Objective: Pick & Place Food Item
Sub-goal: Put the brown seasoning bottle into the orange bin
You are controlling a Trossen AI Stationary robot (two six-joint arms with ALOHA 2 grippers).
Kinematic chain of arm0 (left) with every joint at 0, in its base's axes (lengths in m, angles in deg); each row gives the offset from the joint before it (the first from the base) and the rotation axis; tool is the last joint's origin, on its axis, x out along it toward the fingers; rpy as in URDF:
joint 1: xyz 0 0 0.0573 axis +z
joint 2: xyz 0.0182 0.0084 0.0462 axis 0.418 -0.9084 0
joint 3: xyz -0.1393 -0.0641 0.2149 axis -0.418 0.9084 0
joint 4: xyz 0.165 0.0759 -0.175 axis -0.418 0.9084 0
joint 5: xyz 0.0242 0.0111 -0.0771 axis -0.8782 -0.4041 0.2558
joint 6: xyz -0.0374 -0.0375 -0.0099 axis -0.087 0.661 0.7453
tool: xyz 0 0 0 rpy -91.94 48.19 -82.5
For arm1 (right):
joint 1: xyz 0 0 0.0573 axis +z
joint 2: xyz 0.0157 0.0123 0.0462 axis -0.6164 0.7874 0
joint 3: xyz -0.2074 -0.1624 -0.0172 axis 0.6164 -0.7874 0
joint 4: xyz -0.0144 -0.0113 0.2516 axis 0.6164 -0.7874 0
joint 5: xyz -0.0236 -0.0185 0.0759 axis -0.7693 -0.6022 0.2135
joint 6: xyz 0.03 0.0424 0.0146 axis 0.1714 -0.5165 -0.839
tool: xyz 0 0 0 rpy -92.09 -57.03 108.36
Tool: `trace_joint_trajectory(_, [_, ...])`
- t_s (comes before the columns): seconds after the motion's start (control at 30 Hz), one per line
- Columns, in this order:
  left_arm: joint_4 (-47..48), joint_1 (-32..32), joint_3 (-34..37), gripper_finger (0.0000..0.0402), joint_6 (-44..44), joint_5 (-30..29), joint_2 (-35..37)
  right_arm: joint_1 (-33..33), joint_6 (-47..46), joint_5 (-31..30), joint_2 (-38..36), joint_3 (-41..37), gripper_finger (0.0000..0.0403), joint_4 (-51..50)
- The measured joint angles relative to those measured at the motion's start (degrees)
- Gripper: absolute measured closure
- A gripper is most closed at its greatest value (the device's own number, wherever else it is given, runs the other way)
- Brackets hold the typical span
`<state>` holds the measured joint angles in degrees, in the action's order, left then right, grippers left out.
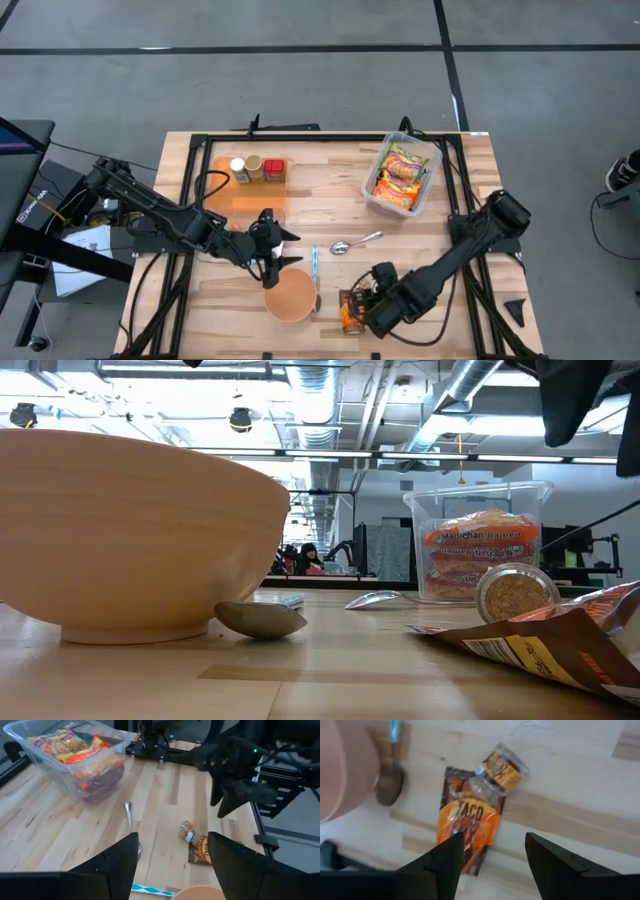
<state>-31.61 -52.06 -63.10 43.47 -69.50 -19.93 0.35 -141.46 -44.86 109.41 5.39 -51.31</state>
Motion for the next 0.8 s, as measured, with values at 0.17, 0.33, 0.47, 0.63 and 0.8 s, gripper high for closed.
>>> trace_joint_trajectory(0.17, [0.13,0.0,0.0,0.017,-0.07,0.04,0.0,-1.9,-0.48,0.75,3.33,0.02,0.0182,0.99])
trace_joint_trajectory(0.33, [0.26,0.0,0.0,0.017,-0.09,2.59,0.0,-3.78,-3.24,2.17,5.88,-0.02,0.0171,0.86])
trace_joint_trajectory(0.47, [0.35,0.0,0.0,0.017,-0.12,4.11,0.0,-4.43,-4.22,2.16,6.26,-0.03,0.017,1.25])
trace_joint_trajectory(0.63, [0.37,0.0,0.0,0.0169,-0.38,4.45,0.0,-5.21,-3.76,2.2,6.23,0.0,0.017,1.24])
trace_joint_trajectory(0.8, [0.37,0.0,0.0,0.017,-0.68,4.43,0.0,-5.58,-3.72,2.7,6.23,0.0,0.017,1.16])
